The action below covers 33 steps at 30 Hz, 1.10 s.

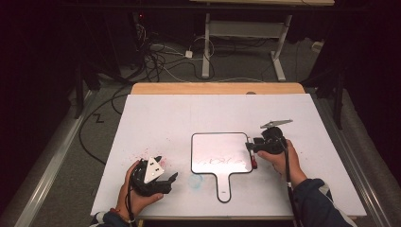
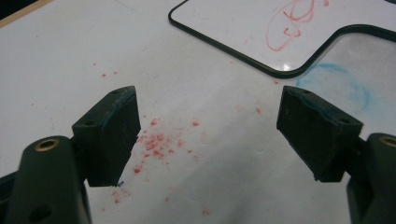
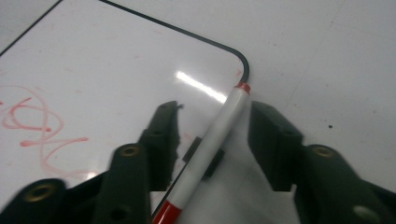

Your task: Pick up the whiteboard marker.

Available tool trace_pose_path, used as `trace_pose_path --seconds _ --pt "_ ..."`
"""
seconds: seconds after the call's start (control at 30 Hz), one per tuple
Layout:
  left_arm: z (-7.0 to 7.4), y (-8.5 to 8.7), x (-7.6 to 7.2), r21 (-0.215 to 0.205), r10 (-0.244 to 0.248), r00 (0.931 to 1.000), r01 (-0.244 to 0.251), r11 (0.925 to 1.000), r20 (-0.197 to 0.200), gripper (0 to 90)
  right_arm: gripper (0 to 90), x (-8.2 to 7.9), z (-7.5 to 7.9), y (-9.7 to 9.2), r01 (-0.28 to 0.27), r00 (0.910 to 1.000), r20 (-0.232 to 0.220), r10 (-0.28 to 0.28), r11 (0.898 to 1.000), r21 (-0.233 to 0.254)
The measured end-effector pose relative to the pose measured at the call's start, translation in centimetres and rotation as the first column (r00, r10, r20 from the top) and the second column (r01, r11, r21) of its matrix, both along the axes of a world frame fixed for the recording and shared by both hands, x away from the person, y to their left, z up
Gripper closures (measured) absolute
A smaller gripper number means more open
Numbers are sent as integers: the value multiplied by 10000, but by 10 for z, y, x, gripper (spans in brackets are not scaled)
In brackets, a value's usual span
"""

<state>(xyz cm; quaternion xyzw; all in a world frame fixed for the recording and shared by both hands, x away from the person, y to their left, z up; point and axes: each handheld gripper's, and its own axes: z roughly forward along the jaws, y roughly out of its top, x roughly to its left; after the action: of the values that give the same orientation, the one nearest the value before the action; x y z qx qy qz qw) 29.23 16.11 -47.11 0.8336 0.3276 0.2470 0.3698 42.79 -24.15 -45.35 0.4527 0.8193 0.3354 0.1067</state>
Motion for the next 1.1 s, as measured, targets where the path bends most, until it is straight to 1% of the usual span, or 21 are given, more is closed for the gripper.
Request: trace_pose_path --seconds 0.03,0.07,0.1,0.17,0.23,0.27,0.53,0.57,0.63,0.67,0.73,0.77,0.8,0.83,0.87,0.9,0.97,1.0,1.03,1.07,1.1 --pt "0 0 0 -17 -19 10000 19 10000 -23 204 608 2 -3 0 43 9999 -145 -42 10000 74" --pt "0 0 0 18 -18 10000 18 10000 -19 204 691 3 -7 1 65 9997 -234 -64 10000 65" --pt "0 -1 0 37 -8 10000 8 10000 -15 204 691 3 -7 1 65 9997 -234 -64 10000 65" --pt "-1 -2 0 90 -9 10000 10 10000 -60 204 755 3 -8 1 -33 9996 -277 42 9995 311" --pt "-1 -3 1 133 -29 9999 31 9999 -101 204 769 1 -8 2 -98 9998 -173 103 9995 294" --pt "-1 -4 1 135 -66 9999 68 9999 -112 204 801 1 -8 2 -95 9999 -106 97 9996 267" --pt "0 -16 4 46 -294 9990 295 9996 -324 207 813 -8 1 4 -322 9982 519 307 9991 285" --pt "1 -18 5 -103 -308 9990 304 9995 -335 212 813 -11 4 5 -322 9973 667 298 9989 350" --pt "6 -23 7 -741 -437 9983 408 9964 -377 221 812 -19 13 8 -579 9926 1103 513 9966 583" --pt "10 -27 9 -1050 -537 9978 493 9933 -394 221 812 -19 13 8 -579 9926 1103 513 9966 583" --pt "17 -36 13 -1614 -794 9960 717 9843 -414 232 813 -24 19 12 -820 9881 1366 701 9931 837" --pt "23 -47 17 -2008 -1146 9924 1034 9742 -454 234 812 -31 25 17 -1095 9814 1691 905 9883 1066" --pt "23 -47 17 -2008 -1146 9924 1034 9742 -454 240 812 -31 25 17 -1095 9814 1691 905 9883 1066" --pt "25 -53 19 -2160 -1338 9896 1194 9691 -532 241 812 -38 31 24 -1293 9735 2037 1041 9850 1145" --pt "27 -60 21 -2355 -1457 9875 1278 9634 -602 241 813 -42 33 27 -1497 9683 2198 1185 9800 1309" --pt "28 -67 23 -2500 -1593 9850 1383 9583 -660 241 813 -42 33 27 -1497 9683 2198 1185 9800 1309" --pt "31 -80 27 -2744 -1934 9783 1665 9471 -739 248 812 -52 38 37 -1831 9554 2602 1400 9716 1497" --pt "33 -86 28 -2888 -2056 9758 1763 9410 -741 248 812 -52 38 37 -1831 9554 2602 1400 9716 1497" --pt "35 -92 30 -3041 -2182 9727 1849 9345 -792 251 812 -56 40 39 -1990 9519 2688 1474 9641 1758" --pt "36 -98 31 -3216 -2301 9696 1926 9271 -827 273 812 -62 43 45 -2114 9424 2972 1537 9620 1729" --pt "38 -110 34 -3428 -2460 9659 2047 9168 -813 277 812 -65 44 46 -2262 9383 3058 1615 9555 1894"
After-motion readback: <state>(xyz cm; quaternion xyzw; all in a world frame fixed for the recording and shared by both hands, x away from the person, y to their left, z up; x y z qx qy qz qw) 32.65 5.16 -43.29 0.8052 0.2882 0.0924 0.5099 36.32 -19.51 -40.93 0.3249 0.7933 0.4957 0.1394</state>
